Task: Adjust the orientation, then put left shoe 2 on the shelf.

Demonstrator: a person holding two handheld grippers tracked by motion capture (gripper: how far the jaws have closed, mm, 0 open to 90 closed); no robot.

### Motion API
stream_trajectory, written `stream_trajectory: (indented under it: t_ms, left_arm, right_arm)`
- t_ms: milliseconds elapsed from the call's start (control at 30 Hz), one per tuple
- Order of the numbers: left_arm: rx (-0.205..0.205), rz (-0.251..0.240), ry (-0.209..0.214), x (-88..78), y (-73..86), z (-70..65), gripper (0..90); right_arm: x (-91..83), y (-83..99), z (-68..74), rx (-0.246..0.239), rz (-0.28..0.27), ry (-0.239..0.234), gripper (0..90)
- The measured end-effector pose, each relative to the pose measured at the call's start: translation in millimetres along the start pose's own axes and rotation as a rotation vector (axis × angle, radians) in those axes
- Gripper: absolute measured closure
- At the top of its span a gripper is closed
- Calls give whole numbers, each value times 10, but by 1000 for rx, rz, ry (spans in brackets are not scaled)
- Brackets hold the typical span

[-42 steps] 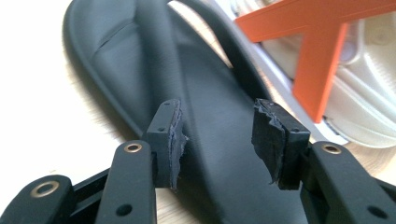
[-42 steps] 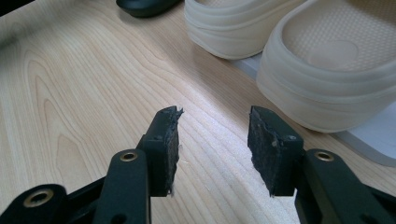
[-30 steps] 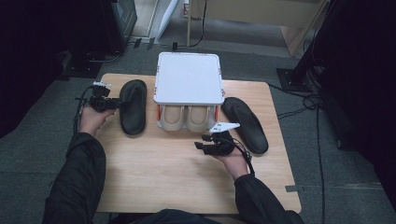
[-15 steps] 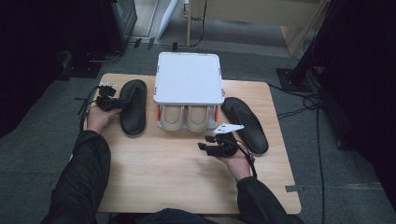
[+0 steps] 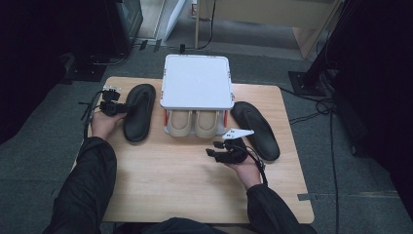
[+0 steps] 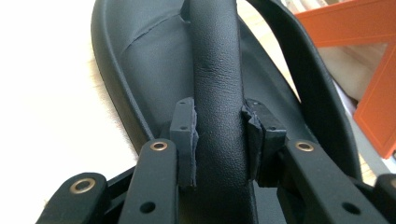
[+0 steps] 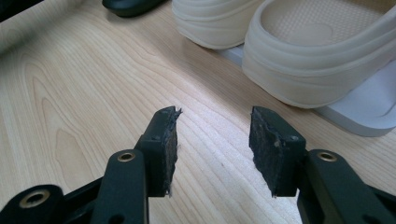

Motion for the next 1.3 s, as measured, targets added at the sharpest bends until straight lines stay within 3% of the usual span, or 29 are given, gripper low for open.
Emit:
stream_trajectory:
  t_ms: [400,867,1133,1300]
  left_arm:
    - [-38,-37,19,-105,-74,-79,682]
    - [-39,-63,33,-353,-176,-281,682]
    - [-9,-56,16,-495,-316,-476,681]
    - [-25,-67,7,-608,-467,-530,681]
  right_arm:
    - [-2,-14,-6,3,-5,2,523]
    - [27,-62,17,-10,-11,-14,519]
    - [52,-83,63,-24,-11,-30,517]
    - [78,-85,88,-28,-7,-36,515]
Point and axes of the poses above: each handheld gripper's, and its own axes: x roughly forward along the jaws, y roughly out of its underside, z roughly to its left, the point moved 3 cm from there along x, roughly forward along the jaws, and after that the axes turned 9 degrees about y, right-handed, at the moved point
